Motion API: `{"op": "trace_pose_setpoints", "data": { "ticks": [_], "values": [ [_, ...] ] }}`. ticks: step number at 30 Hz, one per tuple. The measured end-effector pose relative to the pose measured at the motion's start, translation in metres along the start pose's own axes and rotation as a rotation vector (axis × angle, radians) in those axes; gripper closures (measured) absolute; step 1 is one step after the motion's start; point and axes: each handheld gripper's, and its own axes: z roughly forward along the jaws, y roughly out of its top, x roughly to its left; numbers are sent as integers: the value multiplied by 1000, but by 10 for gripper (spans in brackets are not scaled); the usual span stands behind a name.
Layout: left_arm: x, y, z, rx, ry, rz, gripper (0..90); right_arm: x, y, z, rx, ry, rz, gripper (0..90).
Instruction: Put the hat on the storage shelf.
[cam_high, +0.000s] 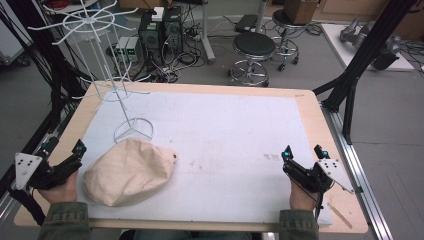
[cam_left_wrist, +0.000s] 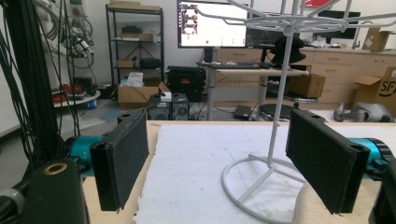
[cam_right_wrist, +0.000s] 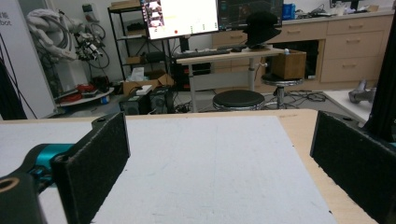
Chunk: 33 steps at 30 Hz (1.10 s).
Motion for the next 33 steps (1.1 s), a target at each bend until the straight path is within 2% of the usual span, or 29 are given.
{"op": "trace_pose_setpoints", "data": {
  "ticks": [24, 33],
  "values": [
    [0, 1, 0, -5, -6, -7, 214, -1, 0, 1, 3, 7, 1, 38],
    [-3, 5, 1, -12, -55, -15, 213, -1, 0, 1, 7, 11, 5, 38]
  ]
}}
